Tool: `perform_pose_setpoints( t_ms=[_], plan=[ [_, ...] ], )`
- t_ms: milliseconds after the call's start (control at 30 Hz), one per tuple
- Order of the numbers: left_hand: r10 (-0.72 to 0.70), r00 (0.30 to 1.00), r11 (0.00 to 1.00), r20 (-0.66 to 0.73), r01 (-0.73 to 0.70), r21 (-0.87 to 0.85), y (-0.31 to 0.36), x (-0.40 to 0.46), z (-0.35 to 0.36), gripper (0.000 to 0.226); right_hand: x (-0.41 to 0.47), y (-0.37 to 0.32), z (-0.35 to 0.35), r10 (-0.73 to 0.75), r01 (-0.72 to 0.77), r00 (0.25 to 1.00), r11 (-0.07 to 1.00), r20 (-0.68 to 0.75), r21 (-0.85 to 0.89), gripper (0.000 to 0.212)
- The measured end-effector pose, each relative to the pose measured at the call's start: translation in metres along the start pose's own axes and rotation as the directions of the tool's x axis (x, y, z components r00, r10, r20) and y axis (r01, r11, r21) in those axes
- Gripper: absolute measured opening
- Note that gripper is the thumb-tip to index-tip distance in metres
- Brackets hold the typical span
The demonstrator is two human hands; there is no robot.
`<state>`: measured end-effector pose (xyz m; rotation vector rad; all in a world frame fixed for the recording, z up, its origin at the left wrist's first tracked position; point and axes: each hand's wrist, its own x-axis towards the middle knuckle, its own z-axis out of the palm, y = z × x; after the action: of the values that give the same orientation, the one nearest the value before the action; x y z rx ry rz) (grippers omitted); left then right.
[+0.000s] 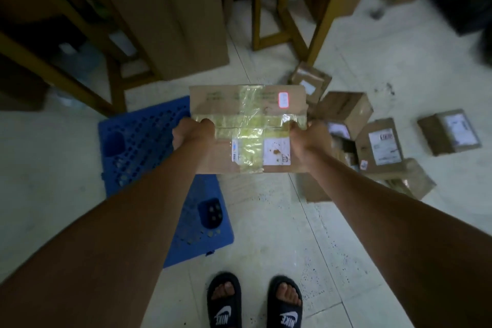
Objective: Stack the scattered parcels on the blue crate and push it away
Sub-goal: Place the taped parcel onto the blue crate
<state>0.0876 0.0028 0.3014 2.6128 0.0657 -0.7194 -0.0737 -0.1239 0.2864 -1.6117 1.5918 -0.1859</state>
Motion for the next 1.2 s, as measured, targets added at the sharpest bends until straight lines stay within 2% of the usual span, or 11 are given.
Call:
perform_pose_setpoints(
  t_ms=[133, 300, 433, 533, 767, 900, 967, 1067, 1200],
  plan=[
    [-0.056, 0.995, 0.995, -0.082, 0.048, -0.090, -0.007, -0.012, -0.088, 0.049, -0.045, -0.062, -0.004, -0.088, 0.089, 0.993, 0.996, 0.074, -0.009, 0.038],
    [-0.091, 0.983, 0.989, -0.161, 0.070, -0.131, -0.061, -0.019, -0.170, 0.048, -0.104, -0.109, 0.031, -0.188, 0.199, 0.970, 0.978, 0.151, -0.060, 0.040],
    [-0.117, 0.978, 0.990, -0.170, 0.101, -0.101, -0.130, -0.008, -0.207, 0.052, -0.157, -0.115, 0.072, -0.193, 0.217, 0.955, 0.972, 0.223, -0.088, 0.034],
    [-0.130, 0.981, 0.989, -0.146, 0.118, -0.088, -0.190, 0.011, -0.217, 0.053, -0.193, -0.095, 0.117, -0.155, 0.184, 0.955, 0.978, 0.253, -0.097, 0.041],
    [-0.081, 0.997, 0.997, 0.008, 0.081, -0.001, -0.330, 0.063, -0.193, 0.056, -0.248, -0.015, 0.214, -0.032, 0.069, 0.973, 0.986, 0.229, -0.154, 0.036],
    [-0.101, 0.991, 0.994, 0.085, 0.103, -0.023, -0.393, 0.095, -0.142, 0.058, -0.244, 0.034, 0.257, -0.039, 0.093, 0.975, 0.967, 0.220, -0.238, 0.043],
    [-0.099, 0.991, 0.995, 0.092, 0.102, -0.021, -0.417, 0.107, -0.114, 0.060, -0.238, 0.054, 0.274, -0.060, 0.117, 0.975, 0.956, 0.213, -0.268, 0.042],
    [-0.089, 0.994, 0.996, 0.067, 0.088, 0.015, -0.444, 0.111, -0.078, 0.058, -0.229, 0.089, 0.295, -0.058, 0.123, 0.972, 0.950, 0.227, -0.286, 0.026],
    [-0.117, 0.993, 0.991, 0.037, 0.114, 0.071, -0.474, 0.110, -0.044, 0.055, -0.230, 0.123, 0.314, -0.037, 0.122, 0.968, 0.934, 0.248, -0.335, 0.039]
  ],
)
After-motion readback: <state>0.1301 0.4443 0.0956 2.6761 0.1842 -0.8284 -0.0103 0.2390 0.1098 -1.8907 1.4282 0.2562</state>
